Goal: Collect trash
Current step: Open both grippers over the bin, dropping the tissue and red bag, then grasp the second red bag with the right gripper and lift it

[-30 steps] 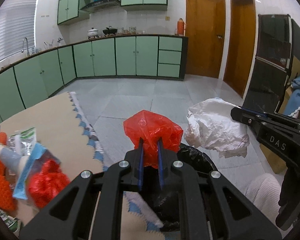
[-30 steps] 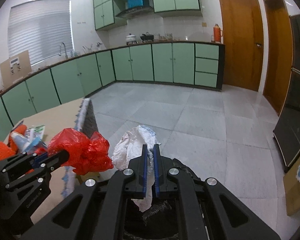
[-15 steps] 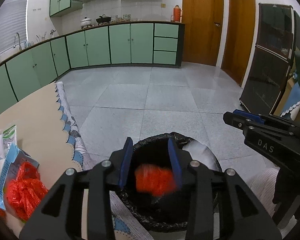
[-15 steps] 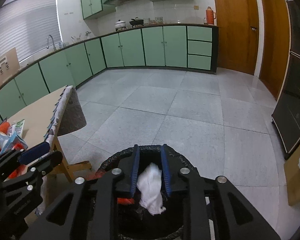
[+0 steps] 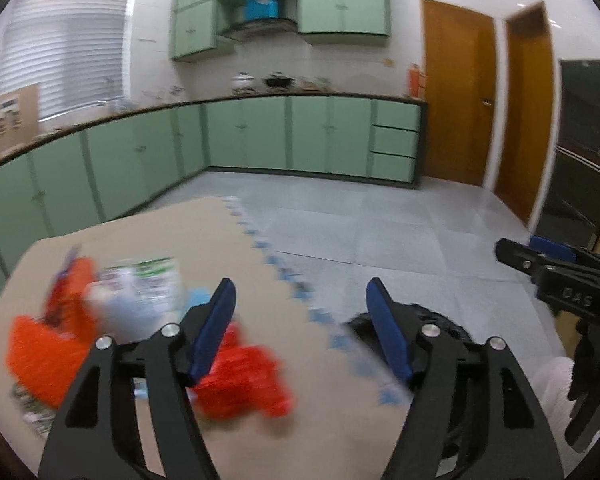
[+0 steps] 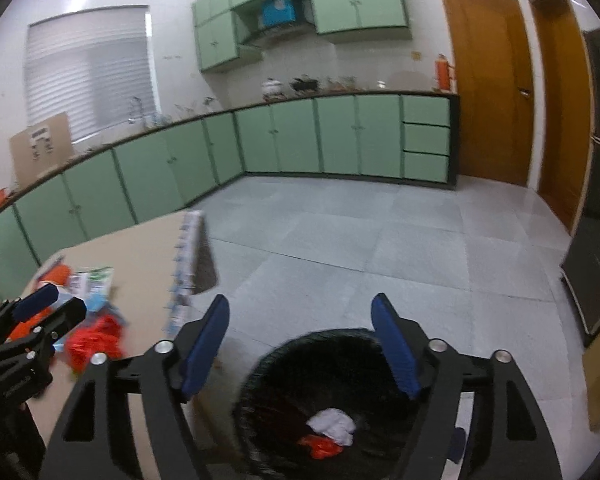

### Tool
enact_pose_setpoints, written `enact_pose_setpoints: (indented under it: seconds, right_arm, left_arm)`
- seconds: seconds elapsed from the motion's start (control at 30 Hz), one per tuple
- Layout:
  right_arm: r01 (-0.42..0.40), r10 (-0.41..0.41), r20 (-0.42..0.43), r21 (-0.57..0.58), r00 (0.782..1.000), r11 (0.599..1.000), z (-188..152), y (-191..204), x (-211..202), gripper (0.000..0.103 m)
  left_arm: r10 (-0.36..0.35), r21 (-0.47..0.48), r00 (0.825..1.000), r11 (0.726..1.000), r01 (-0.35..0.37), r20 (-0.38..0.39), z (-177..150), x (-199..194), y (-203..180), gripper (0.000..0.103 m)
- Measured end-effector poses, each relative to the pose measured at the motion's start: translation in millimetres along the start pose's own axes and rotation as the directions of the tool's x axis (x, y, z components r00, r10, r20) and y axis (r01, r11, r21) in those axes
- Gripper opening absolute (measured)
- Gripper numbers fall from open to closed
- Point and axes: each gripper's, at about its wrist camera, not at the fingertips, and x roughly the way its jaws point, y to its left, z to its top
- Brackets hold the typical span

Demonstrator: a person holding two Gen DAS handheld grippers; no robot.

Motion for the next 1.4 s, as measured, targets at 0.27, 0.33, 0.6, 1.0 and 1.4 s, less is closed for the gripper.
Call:
enact_pose_setpoints:
  seconds: [0.27,0.33,0.6,1.0,1.4]
  right_arm:
    - [-0.133,0.134,0.006,-0.093,0.991,0.987,-17.4,83.8,6.2,0.096]
    - [-0.161,0.161,-0.010,-0.116,0.987,0.980,-25.3,102.1,12.0,0.096]
    - [-0.229,0.222,-0.058,-0.184,0.973,0.956,-50.0,154.6,33.1,0.096]
    - [-0.317,0.286,-0.182,-0.181,0.941,0.931,-69.8,174.8,66.1,0.066]
    - [-0.429,0.387,-0.225,-0.185,0.894,0.884,-67.4,174.6,55.4,0.010]
  left_arm:
    - [0.205,-0.082,0.979,0.976,-0.203,0.013,-21.5,-46.0,70.6,0.085]
    - [0.247,-0.094,0.969,0.965,-0.245,0.010,-27.2,-53.8,83.6,0.085]
    - [0.340,-0.131,0.939,0.930,-0.343,-0.044,-49.7,-68.7,124.1,0.085]
    - [0.352,-0.146,0.933,0.922,-0.359,-0.069,-66.4,-67.4,144.1,0.085]
    - [0.321,-0.132,0.946,0.936,-0.325,-0.052,-61.8,-63.1,134.6,0.085]
